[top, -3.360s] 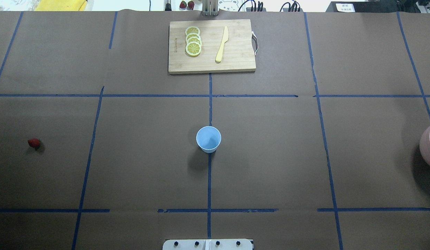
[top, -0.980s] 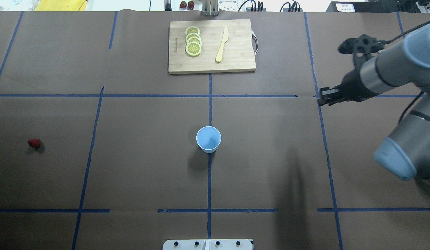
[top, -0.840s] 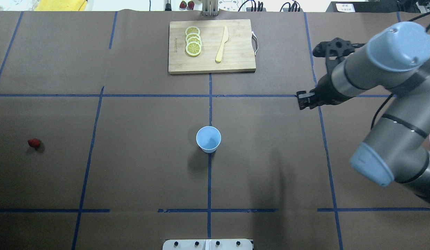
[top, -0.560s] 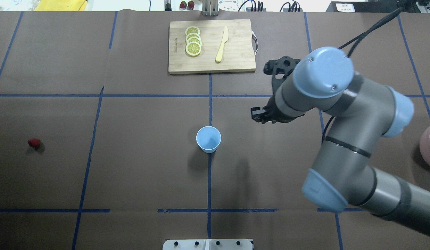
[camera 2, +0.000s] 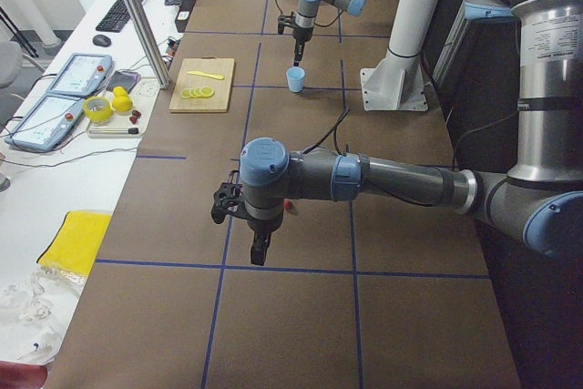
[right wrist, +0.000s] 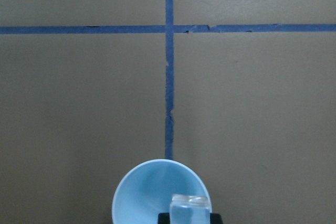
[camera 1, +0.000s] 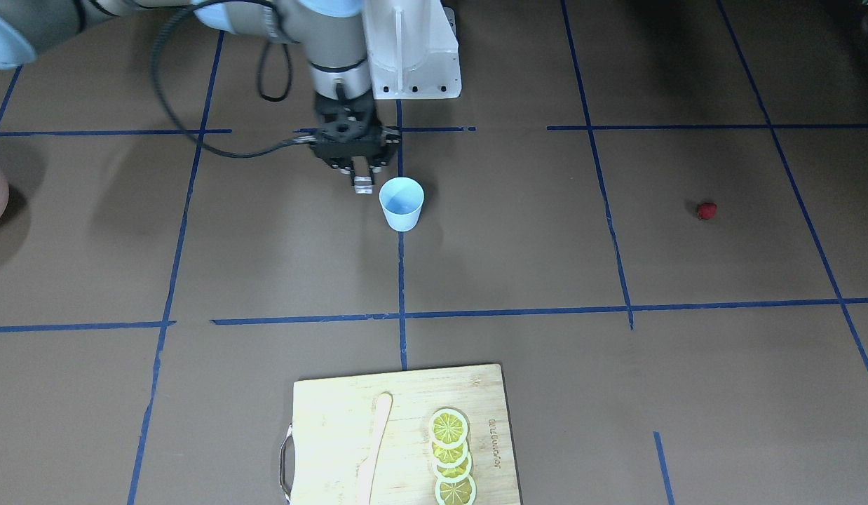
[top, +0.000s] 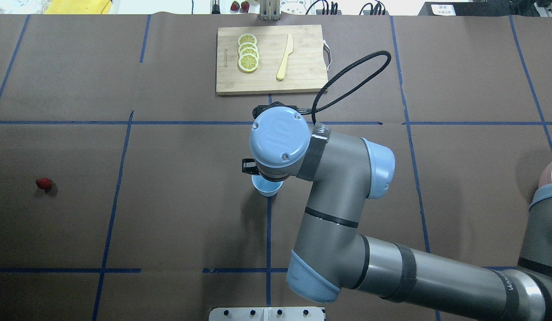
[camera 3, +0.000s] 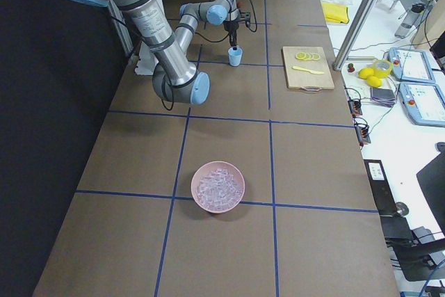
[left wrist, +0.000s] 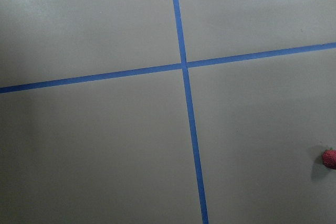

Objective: Put ice and strawberries in cup
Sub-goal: 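Open the right gripper to drop the ice cube into the cup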

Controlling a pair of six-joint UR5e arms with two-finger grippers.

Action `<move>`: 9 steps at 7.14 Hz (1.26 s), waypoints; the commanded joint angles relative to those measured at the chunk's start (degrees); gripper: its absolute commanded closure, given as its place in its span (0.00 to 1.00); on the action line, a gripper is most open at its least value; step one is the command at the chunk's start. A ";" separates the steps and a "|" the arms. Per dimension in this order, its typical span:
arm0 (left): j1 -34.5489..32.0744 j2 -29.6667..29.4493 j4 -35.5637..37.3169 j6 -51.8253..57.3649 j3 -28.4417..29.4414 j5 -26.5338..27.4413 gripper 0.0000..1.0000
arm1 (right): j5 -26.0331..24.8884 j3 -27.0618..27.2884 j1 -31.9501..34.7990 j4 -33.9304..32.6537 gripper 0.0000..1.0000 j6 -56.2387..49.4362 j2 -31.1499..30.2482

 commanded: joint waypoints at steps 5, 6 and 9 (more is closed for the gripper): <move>0.00 0.35 0.09 0.00 0.10 0.00 0.00 | -1.79 -1.74 -1.04 0.19 0.03 0.23 0.75; 0.00 0.35 0.09 0.00 0.10 0.00 0.00 | -1.79 -1.39 -0.95 0.19 0.02 0.15 0.75; 0.00 0.35 0.09 0.00 0.10 0.00 0.00 | 4.14 5.34 6.83 -0.07 0.01 -5.52 -5.28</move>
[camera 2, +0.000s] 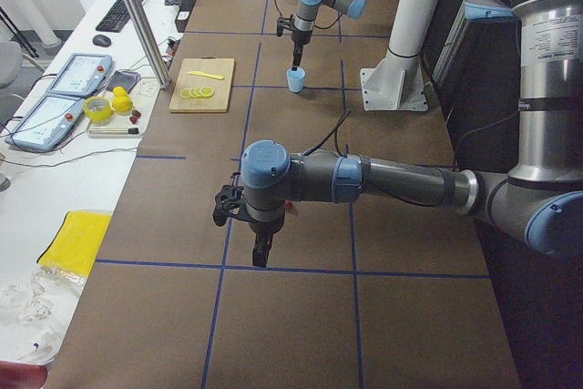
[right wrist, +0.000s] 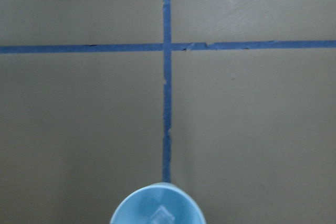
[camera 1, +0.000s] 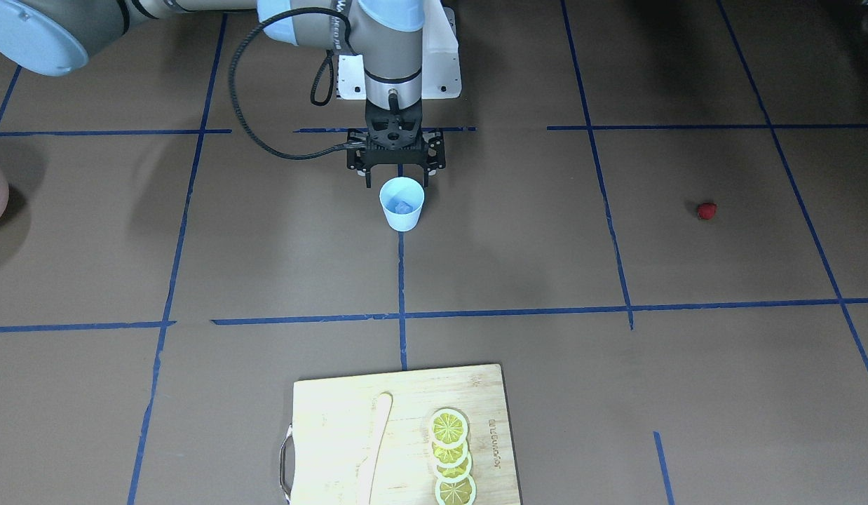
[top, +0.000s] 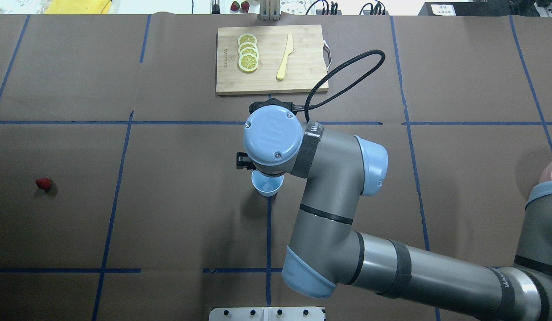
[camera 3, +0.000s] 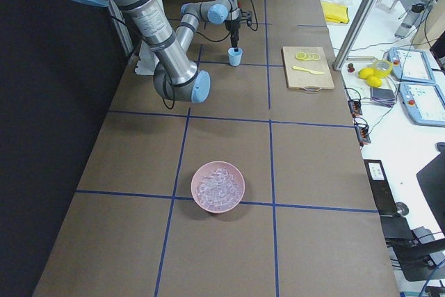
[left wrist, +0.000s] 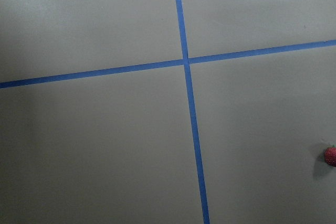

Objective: Put ice and strawberries in cup
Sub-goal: 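Open the right gripper to drop the ice cube into the cup, then move the right gripper back toward the pink bowl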

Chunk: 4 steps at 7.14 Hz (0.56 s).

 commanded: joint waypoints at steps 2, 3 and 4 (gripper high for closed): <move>0.00 0.18 0.17 0.09 0.00 0.00 0.00 | 12.62 11.89 12.78 0.40 0.01 -17.31 -13.84; 0.00 0.18 0.26 0.09 0.00 0.00 0.00 | 13.09 15.24 14.73 0.58 0.01 -25.56 -19.81; 0.00 0.26 0.26 0.09 0.00 0.00 0.00 | 15.96 16.93 18.66 0.49 0.01 -33.21 -24.74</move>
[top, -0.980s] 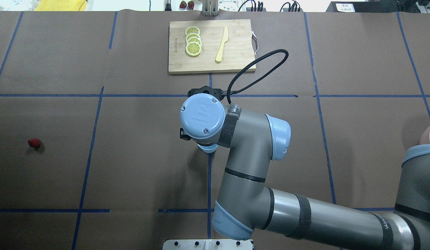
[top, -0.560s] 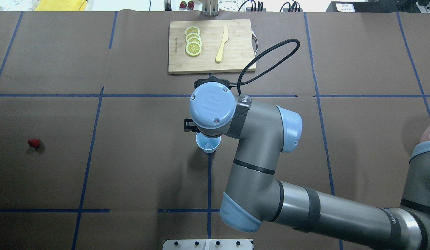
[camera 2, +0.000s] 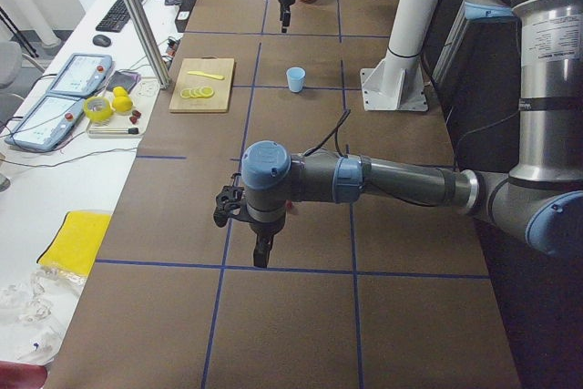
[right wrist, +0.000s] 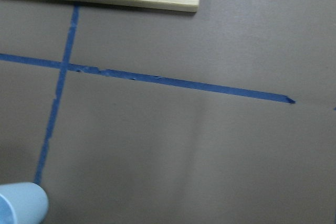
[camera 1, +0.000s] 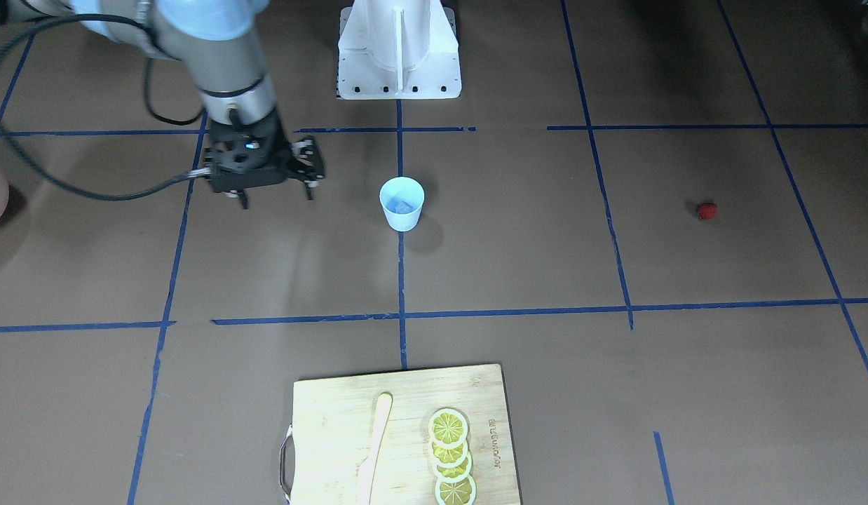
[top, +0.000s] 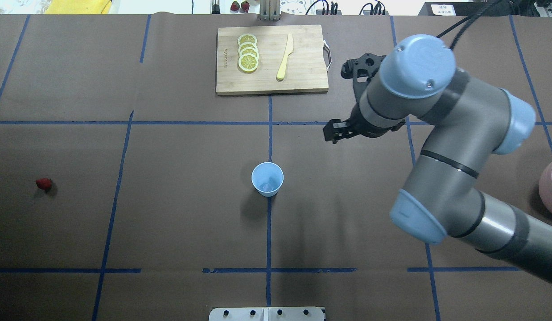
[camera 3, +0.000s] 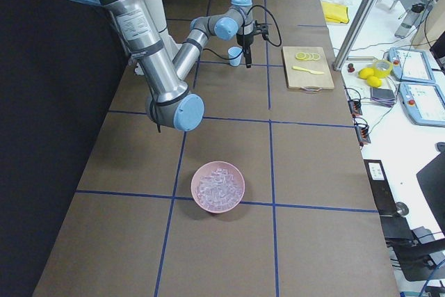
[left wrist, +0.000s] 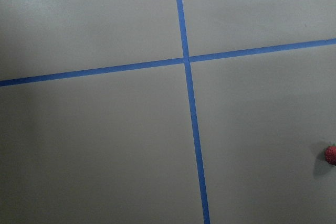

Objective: Put ice and strawberries in cup
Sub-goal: 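Move the right gripper back toward the pink bowl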

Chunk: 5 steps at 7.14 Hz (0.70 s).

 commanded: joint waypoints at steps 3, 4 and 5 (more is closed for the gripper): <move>-0.09 0.07 0.04 0.09 -0.09 0.00 0.00 | 13.91 3.34 20.80 0.30 0.01 -40.11 -19.65; 0.00 0.07 0.04 0.09 -0.09 0.00 0.00 | 16.72 3.17 25.21 1.61 0.01 -49.02 -23.70; 0.00 0.07 0.04 0.09 -0.09 0.00 0.00 | 18.93 3.17 29.17 3.19 0.01 -56.42 -27.74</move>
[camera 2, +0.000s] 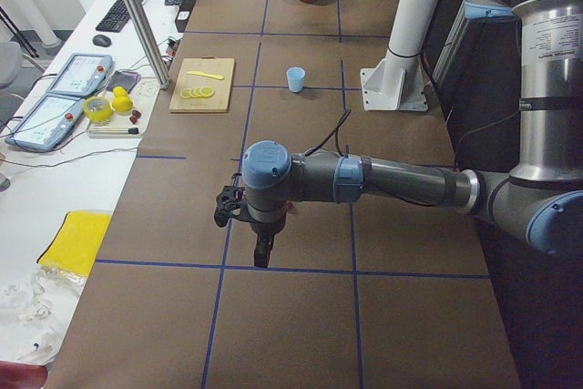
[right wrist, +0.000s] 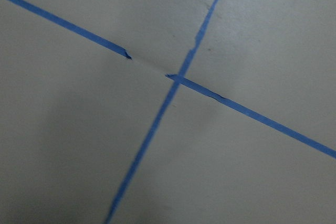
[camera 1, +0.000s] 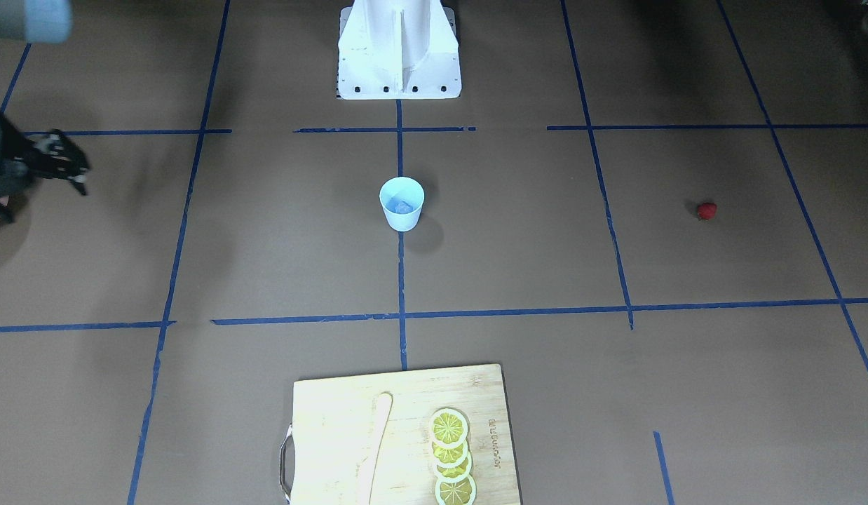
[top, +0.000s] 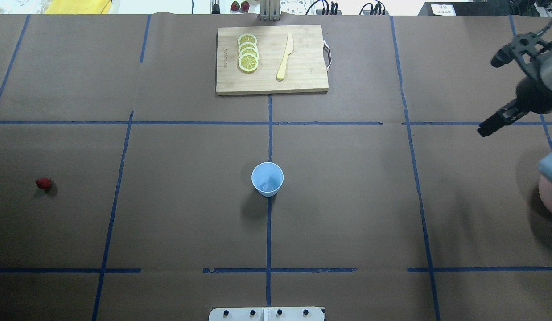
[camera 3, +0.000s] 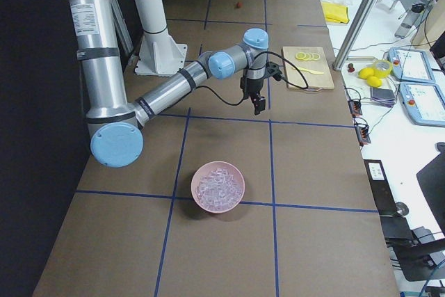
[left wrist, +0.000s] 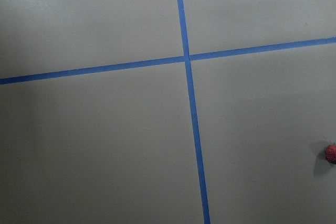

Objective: Put ice and strawberries in cup
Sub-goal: 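Move the right gripper back toward the pink bowl, then grasp another ice cube from the pink bowl with the right gripper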

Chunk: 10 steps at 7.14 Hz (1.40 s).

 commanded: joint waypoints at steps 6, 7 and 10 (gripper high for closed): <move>0.03 1.49 -0.35 0.00 -0.09 -0.09 0.00 | 4.40 -13.45 9.70 34.29 0.03 -25.16 -24.41; 0.03 1.58 -0.35 0.09 -0.09 -0.09 0.00 | 4.40 -16.71 9.70 39.29 0.04 -25.08 -24.67; 0.03 1.58 -0.35 0.09 -0.09 -0.09 0.00 | 4.49 -18.59 7.87 41.71 0.09 -26.30 -24.67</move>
